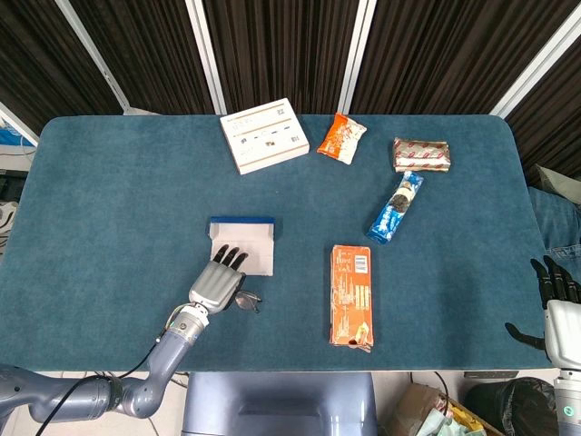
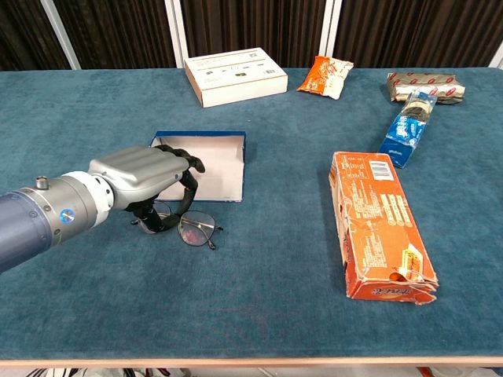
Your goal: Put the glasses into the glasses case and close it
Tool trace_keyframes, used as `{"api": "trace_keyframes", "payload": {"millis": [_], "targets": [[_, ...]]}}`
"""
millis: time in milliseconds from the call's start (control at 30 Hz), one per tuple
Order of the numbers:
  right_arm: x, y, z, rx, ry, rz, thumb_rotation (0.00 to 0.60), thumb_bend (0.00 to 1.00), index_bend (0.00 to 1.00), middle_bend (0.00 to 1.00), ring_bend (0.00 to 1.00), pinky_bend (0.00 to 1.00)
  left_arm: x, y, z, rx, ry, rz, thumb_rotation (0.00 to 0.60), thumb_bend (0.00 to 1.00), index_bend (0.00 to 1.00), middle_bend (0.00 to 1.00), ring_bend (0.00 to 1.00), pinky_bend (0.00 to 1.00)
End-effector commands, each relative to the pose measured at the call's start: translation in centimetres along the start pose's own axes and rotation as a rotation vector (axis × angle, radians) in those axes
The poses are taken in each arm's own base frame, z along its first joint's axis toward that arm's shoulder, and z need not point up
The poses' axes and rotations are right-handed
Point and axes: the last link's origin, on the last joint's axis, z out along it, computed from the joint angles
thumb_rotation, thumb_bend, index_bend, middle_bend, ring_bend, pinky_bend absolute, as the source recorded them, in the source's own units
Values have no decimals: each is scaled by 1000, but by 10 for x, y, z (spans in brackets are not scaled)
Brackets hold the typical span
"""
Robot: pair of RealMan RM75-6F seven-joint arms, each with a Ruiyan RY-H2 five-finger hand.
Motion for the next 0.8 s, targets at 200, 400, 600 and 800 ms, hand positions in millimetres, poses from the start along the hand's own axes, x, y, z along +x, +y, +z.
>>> {"api": "trace_keyframes", "payload": {"millis": [200,400,600,800], "targets": [[0,0,0,-5,-4,4,600,125,54,0,94,161,3,-6,2,38,-7,5,600,464,601,127,0,0],[-1,0,0,-7,-6,7,600,125,55,0,94,161,12,-5,6,71,-17,-7,600,464,603,126,0,0],[-1,-1,0,-6,-7,6,600,125,54,0,94,161,35,1,16,112,5,-22,600,464,603,126,0,0],[-1,0,0,-11,-9,9,600,126,55,0,95,161,54,12,21,130,34,-40,600,464,606,126,0,0]]}}
